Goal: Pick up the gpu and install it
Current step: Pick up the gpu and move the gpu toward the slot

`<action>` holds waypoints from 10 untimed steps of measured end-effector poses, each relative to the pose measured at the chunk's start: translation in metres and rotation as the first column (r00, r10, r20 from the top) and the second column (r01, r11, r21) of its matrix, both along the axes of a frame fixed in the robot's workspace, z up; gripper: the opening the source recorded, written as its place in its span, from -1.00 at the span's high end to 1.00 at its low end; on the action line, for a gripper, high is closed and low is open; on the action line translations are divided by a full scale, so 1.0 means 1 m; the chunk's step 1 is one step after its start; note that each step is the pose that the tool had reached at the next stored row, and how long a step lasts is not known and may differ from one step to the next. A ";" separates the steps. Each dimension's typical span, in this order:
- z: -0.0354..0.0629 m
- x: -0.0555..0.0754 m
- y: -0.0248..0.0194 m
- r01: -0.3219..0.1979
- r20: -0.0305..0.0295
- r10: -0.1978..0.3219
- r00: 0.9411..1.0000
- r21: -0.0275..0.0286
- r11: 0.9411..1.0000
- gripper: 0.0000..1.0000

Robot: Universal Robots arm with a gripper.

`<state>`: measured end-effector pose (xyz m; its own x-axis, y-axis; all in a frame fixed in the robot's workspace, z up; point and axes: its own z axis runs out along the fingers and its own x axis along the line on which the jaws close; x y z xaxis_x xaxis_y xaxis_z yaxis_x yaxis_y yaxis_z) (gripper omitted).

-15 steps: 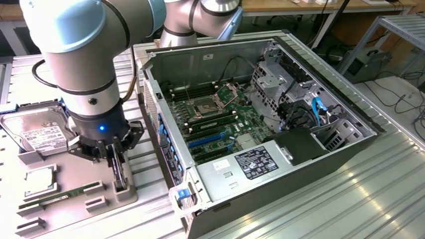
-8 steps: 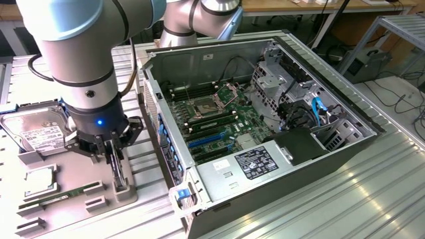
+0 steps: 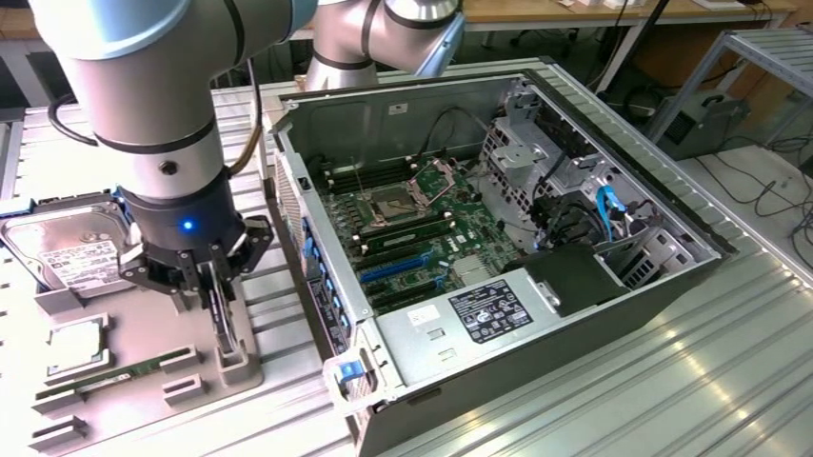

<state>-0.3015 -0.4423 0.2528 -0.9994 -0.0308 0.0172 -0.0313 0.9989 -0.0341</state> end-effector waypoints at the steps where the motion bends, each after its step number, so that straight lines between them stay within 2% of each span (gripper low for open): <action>1: 0.0006 0.000 0.0000 0.000 0.000 0.000 1.000 0.000 1.000 0.44; 10: 0.0062 0.000 0.0000 0.000 0.000 0.000 1.000 0.000 1.000 0.44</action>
<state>-0.3015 -0.4423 0.2590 -0.9994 -0.0308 0.0171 -0.0313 0.9989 -0.0341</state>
